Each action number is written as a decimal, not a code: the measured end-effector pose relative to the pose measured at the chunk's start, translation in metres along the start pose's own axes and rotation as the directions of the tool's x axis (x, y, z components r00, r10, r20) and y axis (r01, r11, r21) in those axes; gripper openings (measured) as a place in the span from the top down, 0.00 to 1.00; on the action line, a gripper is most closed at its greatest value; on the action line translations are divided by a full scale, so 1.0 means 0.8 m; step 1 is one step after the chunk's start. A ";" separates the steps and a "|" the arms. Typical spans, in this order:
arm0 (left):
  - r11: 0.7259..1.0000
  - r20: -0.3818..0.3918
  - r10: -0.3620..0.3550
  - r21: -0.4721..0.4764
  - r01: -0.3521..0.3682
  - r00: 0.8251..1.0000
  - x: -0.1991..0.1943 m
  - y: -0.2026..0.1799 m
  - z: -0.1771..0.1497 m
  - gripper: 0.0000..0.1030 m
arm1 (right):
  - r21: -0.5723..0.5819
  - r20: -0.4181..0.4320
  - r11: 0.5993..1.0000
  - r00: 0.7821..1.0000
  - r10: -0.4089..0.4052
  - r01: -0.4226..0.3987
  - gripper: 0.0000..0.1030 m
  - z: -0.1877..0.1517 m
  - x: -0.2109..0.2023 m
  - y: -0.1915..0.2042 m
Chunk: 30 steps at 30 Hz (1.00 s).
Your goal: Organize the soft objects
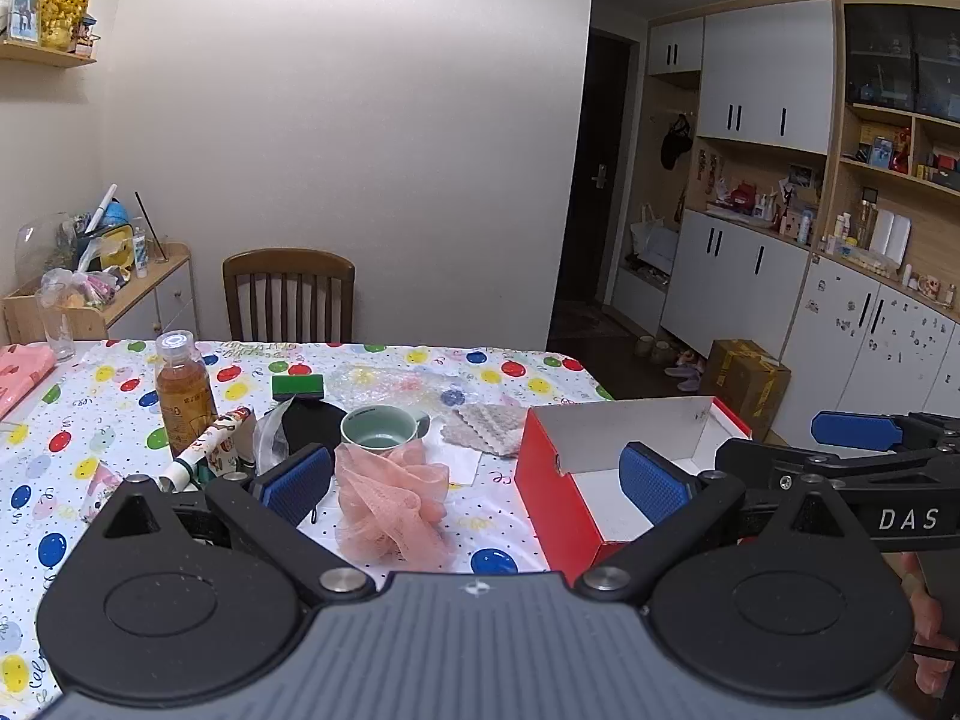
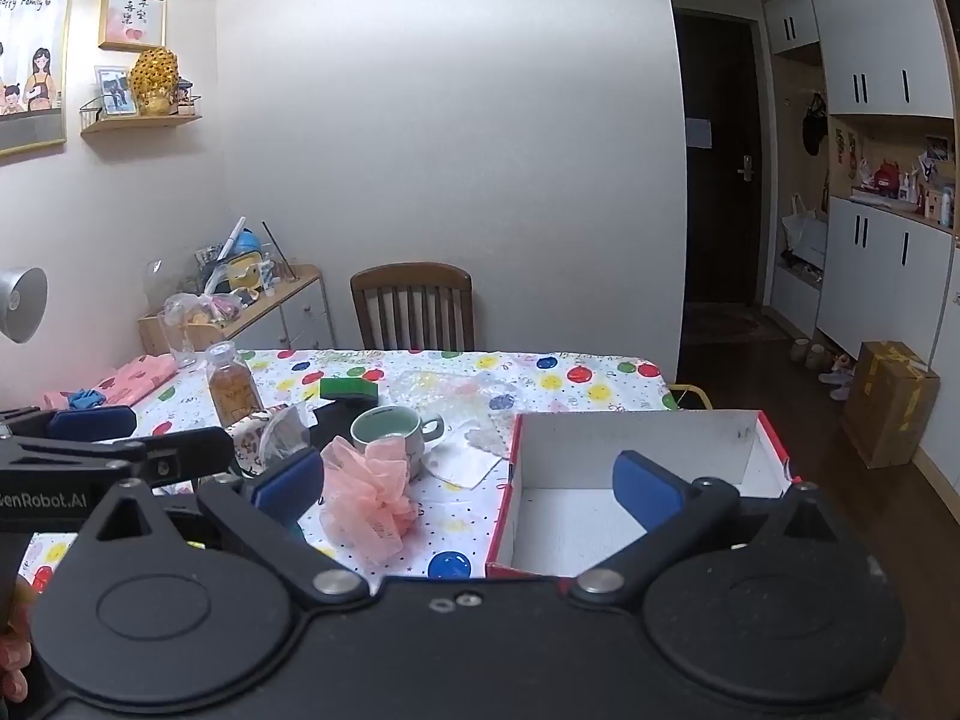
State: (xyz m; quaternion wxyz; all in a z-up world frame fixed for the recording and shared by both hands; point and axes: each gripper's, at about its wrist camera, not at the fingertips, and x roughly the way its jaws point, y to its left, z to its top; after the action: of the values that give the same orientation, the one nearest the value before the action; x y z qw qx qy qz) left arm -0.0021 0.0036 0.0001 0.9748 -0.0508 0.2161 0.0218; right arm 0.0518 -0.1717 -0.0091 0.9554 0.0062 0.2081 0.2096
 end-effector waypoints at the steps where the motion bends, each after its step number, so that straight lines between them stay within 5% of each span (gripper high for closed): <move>1: 1.000 0.001 0.002 0.000 -0.002 1.000 0.000 0.000 0.000 0.00 | 0.001 0.000 1.000 1.000 0.002 -0.002 0.00 -0.001 0.000 0.000; 30: 1.000 -0.003 0.028 -0.015 -0.028 1.000 -0.009 0.003 -0.003 0.00 | 0.004 0.001 1.000 1.000 0.028 -0.028 0.00 -0.002 0.000 0.003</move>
State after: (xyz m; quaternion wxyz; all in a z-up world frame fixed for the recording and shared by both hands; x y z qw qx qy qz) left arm -0.0098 0.0056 0.0009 0.9737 -0.0550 0.2181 0.0369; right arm 0.0500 -0.1694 -0.0099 0.9524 0.0110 0.2081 0.2225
